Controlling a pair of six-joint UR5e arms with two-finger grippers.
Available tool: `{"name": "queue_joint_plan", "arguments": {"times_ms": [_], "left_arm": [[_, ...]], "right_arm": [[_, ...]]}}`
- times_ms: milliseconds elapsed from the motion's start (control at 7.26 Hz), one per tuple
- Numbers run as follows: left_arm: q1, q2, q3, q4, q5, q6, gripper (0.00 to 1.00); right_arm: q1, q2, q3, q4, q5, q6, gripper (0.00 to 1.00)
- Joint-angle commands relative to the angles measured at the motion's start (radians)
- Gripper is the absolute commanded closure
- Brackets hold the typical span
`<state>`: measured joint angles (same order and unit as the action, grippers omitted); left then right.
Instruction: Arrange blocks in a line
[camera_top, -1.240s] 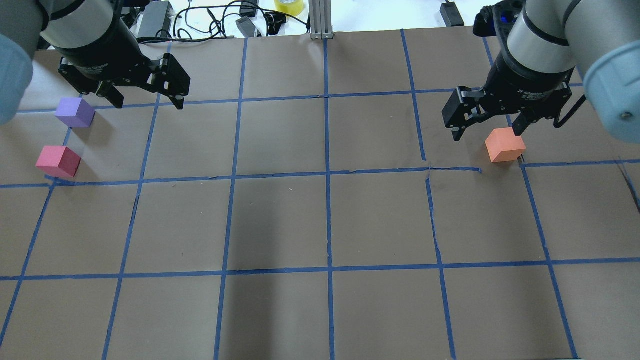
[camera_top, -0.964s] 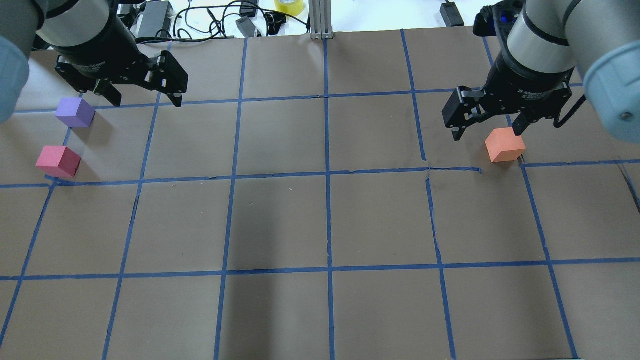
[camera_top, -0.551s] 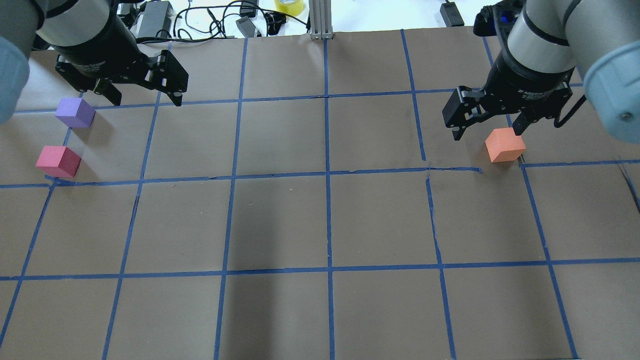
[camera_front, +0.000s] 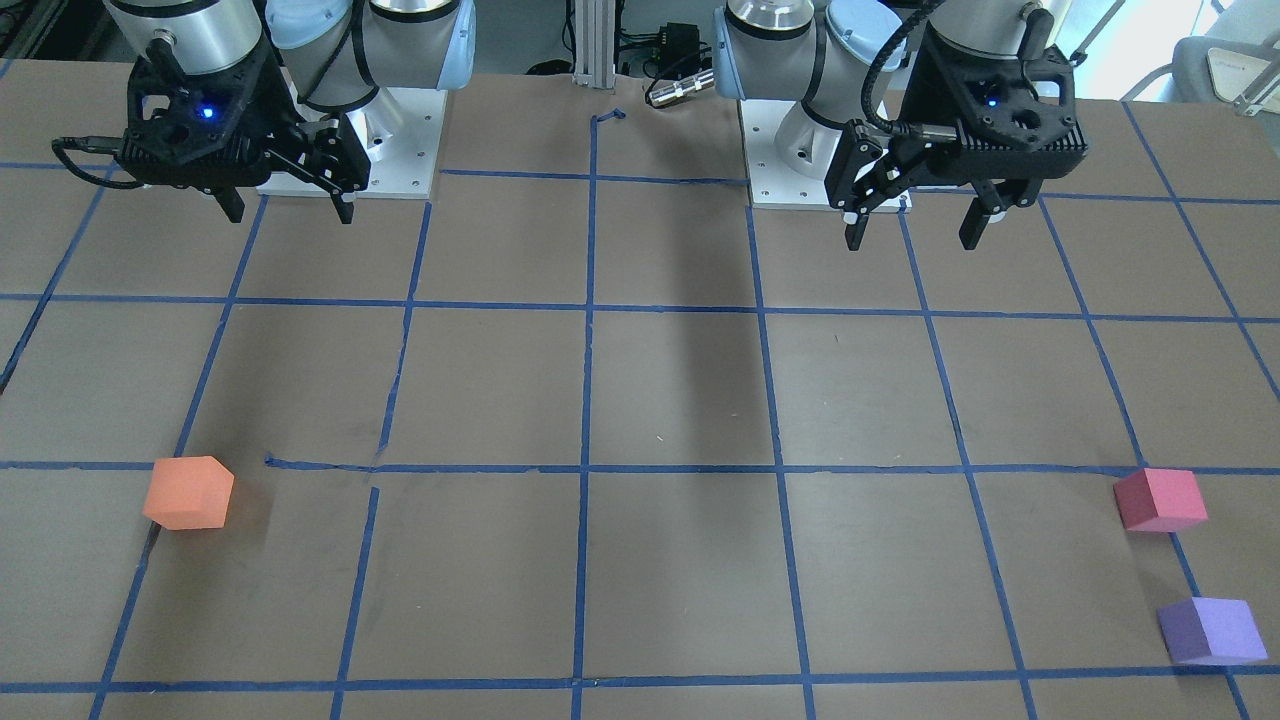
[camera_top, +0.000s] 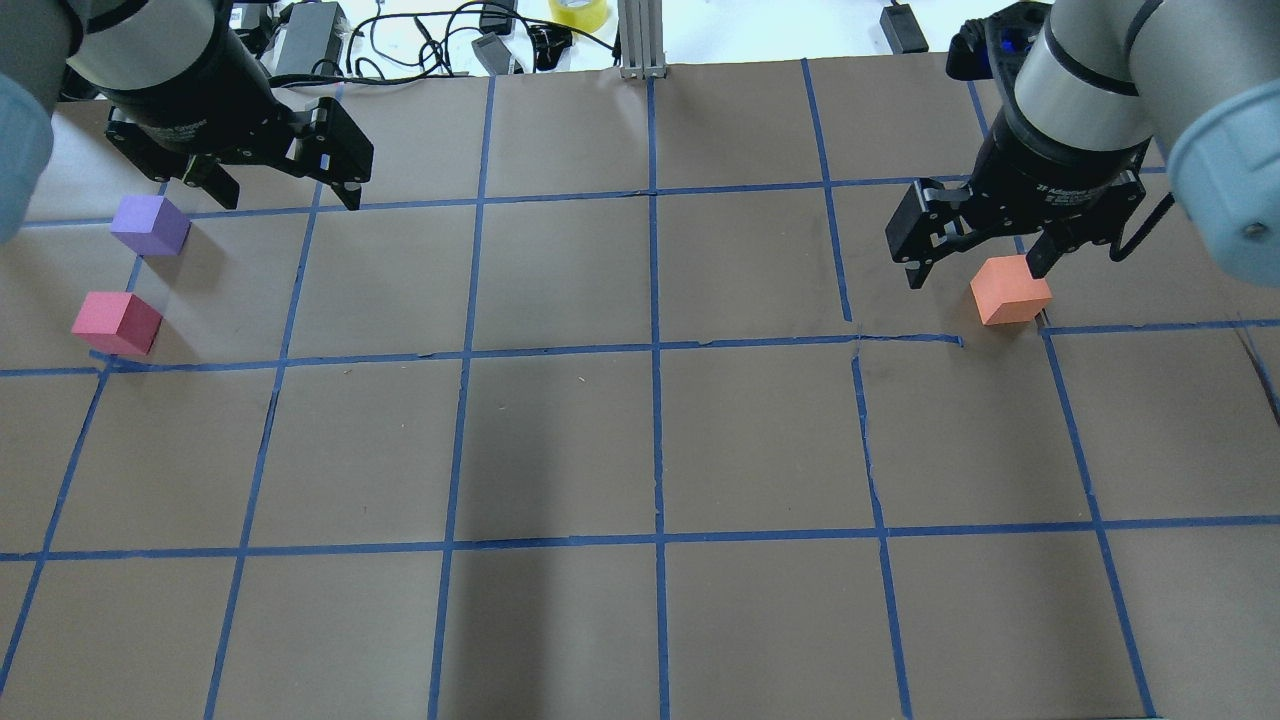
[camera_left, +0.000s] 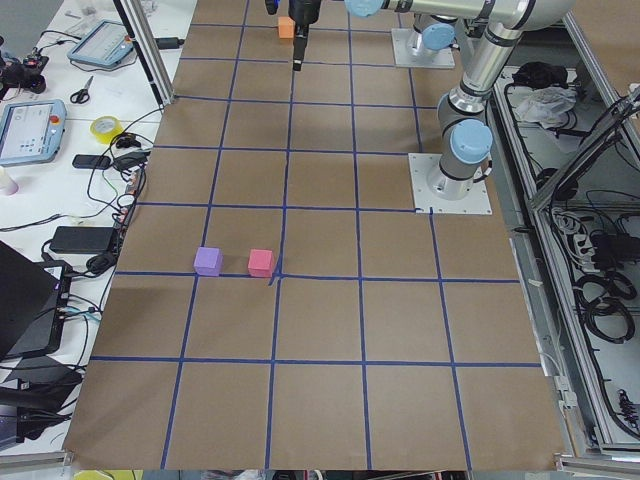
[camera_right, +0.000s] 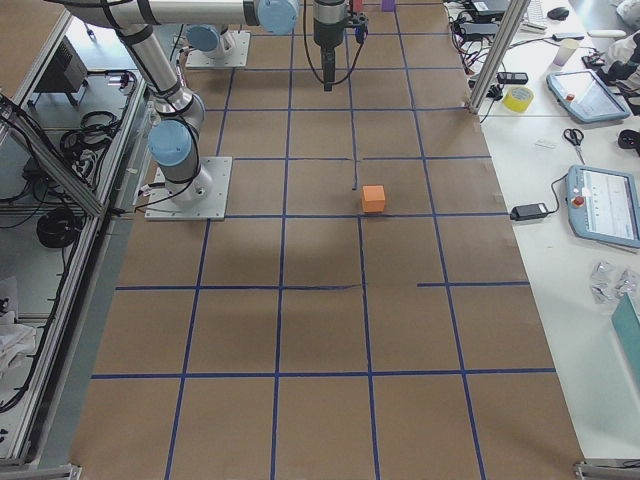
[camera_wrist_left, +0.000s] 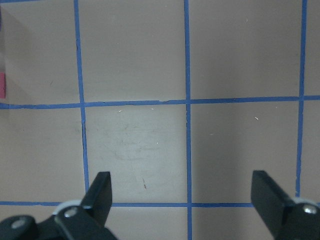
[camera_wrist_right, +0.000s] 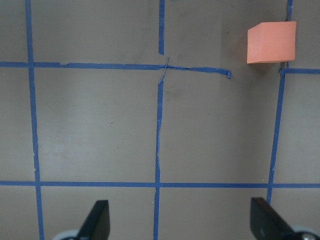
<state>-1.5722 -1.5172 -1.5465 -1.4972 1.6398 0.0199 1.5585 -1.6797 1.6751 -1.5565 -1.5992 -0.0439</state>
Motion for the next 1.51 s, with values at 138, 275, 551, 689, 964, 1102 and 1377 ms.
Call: {"name": "queue_joint_plan", "arguments": {"times_ms": [138,275,551,689,964,1102,1377], "left_arm": [[-0.002,0.002,-0.003,0.0,0.003,0.0,0.0],[-0.002,0.002,-0.003,0.0,0.003,0.0,0.0],[-0.002,0.003,-0.004,0.0,0.003,0.0,0.0],[-0.002,0.003,-0.004,-0.002,0.005,0.0,0.0],[-0.002,0.003,-0.004,-0.002,0.005,0.0,0.0],[-0.002,0.003,-0.004,-0.002,0.003,0.0,0.0],[-0.002,0.003,-0.004,0.0,0.003,0.0,0.0]], "right_arm": [[0.0,0.002,0.0,0.023,-0.014,-0.008,0.0],[-0.002,0.002,0.0,0.023,-0.015,-0.008,0.0],[0.0,0.002,0.0,0.016,-0.013,-0.008,0.0],[-0.002,0.003,-0.002,0.012,-0.013,-0.01,0.0],[-0.008,0.005,-0.002,0.003,-0.011,-0.01,0.0],[-0.015,0.005,-0.002,0.001,-0.011,-0.01,0.0],[-0.028,0.006,-0.002,-0.002,-0.01,-0.01,0.0]]}}
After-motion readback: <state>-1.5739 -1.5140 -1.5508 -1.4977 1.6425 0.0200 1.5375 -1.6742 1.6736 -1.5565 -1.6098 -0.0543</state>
